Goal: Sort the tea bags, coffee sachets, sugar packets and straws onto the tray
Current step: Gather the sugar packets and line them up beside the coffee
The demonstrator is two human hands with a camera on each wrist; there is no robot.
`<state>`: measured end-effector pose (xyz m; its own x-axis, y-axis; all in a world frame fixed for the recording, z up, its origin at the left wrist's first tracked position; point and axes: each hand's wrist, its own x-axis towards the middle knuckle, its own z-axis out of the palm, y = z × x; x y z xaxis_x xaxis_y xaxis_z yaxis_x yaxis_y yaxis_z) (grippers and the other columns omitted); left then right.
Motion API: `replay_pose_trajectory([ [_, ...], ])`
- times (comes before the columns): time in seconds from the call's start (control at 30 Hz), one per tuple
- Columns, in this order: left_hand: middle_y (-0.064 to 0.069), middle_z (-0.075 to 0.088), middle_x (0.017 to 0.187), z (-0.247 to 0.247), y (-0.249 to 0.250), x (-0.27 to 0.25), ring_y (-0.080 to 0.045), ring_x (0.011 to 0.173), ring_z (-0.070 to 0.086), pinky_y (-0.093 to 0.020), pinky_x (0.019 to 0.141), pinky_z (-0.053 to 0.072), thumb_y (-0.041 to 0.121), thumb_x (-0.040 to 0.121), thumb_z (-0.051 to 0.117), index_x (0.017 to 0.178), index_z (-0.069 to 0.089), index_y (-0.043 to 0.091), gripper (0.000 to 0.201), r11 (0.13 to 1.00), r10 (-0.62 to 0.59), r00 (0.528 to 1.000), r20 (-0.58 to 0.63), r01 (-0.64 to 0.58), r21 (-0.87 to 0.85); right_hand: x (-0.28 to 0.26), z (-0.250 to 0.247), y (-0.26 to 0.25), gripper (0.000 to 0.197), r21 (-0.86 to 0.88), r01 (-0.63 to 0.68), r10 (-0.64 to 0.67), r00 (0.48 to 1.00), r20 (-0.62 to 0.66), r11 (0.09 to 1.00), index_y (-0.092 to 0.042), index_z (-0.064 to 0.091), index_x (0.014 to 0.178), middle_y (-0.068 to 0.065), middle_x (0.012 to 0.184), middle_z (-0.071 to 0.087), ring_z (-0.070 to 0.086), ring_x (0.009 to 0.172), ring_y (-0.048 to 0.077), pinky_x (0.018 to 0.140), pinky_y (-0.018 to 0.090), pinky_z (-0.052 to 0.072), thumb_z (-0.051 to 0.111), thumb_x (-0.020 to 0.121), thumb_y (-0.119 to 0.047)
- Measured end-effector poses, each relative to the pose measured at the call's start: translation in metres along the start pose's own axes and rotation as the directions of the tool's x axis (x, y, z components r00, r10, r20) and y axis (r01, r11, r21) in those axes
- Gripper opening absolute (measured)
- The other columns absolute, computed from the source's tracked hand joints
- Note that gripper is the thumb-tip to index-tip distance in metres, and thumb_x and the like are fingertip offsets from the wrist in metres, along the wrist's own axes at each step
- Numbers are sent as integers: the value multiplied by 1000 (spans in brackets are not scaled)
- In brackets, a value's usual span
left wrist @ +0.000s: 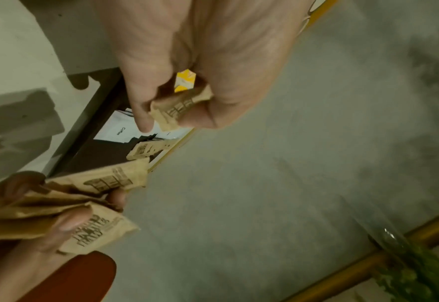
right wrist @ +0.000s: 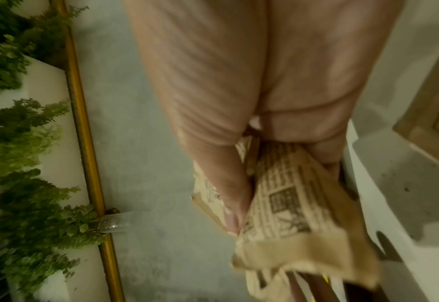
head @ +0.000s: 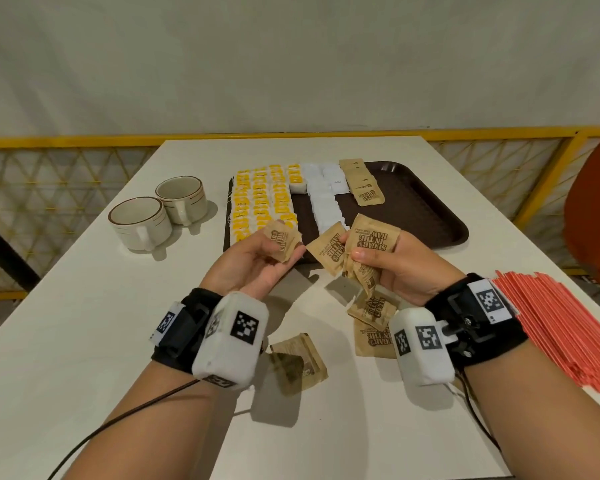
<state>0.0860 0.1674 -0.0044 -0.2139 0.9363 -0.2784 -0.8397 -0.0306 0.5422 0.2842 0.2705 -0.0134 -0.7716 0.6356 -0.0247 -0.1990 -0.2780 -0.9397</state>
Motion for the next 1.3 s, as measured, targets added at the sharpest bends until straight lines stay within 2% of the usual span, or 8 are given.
replay_pose_trajectory([
  [0.13,-24,51,129,-2,-1,2,-33,104,61,-38,85,55,-24,87,32,138,41,3,59,957,104,995,-8,-98,274,-2,0,-3,38,19,15,-15,999,-28,1000,-8,70,99,16,101,72,71,90,23,72,31,59,72,61,-11],
  [0.27,-25,57,126,-8,-5,3,-39,110,60,-30,75,59,-19,85,48,141,37,4,62,938,149,989,6,-144,314,-3,3,-6,38,24,25,-24,999,-41,999,-3,62,108,12,96,73,72,86,20,69,27,58,64,70,-5],
  [0.43,-22,69,104,-4,-6,1,-21,79,72,-19,58,56,-6,88,56,119,55,-5,32,896,150,989,-7,-133,424,-4,2,-7,40,17,26,-25,999,-27,1000,-1,59,111,12,98,73,71,89,21,70,28,58,63,71,-5],
  [0.53,-7,69,76,-6,-8,5,-9,57,58,-15,48,48,5,94,53,109,60,2,17,841,231,971,-51,-173,513,-4,1,-7,49,3,27,-27,999,-25,1000,-1,60,111,13,100,73,71,91,22,71,29,58,69,64,-11],
  [0.63,-7,64,82,-5,-8,8,-10,60,50,-18,46,42,14,97,52,101,63,8,14,831,237,967,-98,-149,536,-4,0,-7,47,-8,28,-28,999,-18,1000,-2,61,110,13,100,73,71,91,22,74,30,59,70,64,-12],
  [0.87,-28,65,108,7,-15,-4,-34,90,68,-41,73,59,13,102,36,113,56,-4,28,886,-146,989,1,130,445,-6,1,-9,33,-150,-16,28,996,82,989,2,60,110,13,98,72,71,89,22,75,31,58,61,77,-1],
  [1.1,-23,70,93,13,-22,-11,-36,75,71,-36,58,59,52,97,32,106,61,5,56,742,-394,916,-80,368,561,-1,7,-20,25,-492,-113,236,952,195,863,-7,64,105,6,98,73,70,91,17,75,25,55,59,85,8],
  [1.3,-28,65,103,11,-28,-9,-35,74,69,-30,53,58,64,92,22,117,60,5,74,685,-553,832,40,427,590,7,15,-31,24,-657,-101,329,915,234,747,-9,66,108,15,110,70,68,98,24,88,34,54,65,85,-1],
])
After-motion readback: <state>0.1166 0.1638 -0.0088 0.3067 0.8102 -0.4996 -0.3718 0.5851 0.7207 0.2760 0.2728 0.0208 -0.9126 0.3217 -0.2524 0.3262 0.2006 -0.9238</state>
